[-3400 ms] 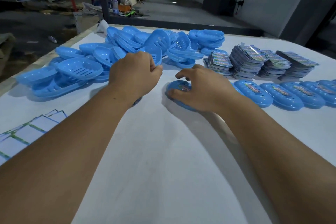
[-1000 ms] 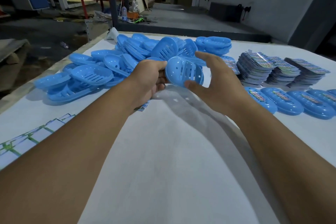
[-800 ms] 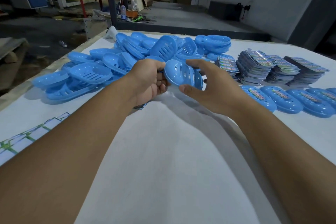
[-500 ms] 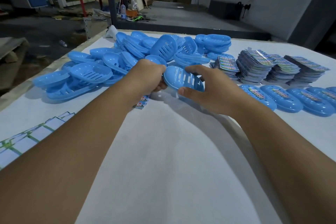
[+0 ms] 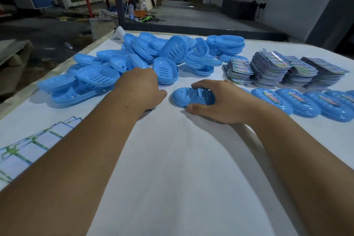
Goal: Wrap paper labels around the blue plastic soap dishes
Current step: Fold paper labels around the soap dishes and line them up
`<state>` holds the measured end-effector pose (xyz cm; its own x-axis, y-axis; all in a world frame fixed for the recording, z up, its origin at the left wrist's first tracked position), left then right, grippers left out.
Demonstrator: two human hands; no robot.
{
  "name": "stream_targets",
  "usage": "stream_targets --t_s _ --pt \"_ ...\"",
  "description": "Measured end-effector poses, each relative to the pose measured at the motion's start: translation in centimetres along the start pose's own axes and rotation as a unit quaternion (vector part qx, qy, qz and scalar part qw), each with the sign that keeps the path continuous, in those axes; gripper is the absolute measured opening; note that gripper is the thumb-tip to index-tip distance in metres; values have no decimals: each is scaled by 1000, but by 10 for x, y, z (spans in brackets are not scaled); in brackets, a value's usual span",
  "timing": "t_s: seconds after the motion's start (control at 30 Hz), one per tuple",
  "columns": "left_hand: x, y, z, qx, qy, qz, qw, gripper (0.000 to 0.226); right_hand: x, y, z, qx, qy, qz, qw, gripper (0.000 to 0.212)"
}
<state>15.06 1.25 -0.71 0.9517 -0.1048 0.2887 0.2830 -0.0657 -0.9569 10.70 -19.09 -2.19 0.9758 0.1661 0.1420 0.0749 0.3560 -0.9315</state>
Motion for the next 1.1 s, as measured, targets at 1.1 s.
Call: stream_targets --t_s 1.1 --pt "-10 1 -59 -853 -88 191 477 36 0 -3 42 524 4 -85 847 21"
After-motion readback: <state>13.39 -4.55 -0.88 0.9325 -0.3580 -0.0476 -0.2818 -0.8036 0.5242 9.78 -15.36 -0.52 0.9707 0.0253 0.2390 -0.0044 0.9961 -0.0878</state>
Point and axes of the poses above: each hand's wrist, its own x-axis towards the middle knuckle, its own y-axis out of the palm, z = x × y, the point moved 5 cm from there along x, towards the middle knuckle, and after that the axes turned 3 degrees about -z, right-handed, at the moved point
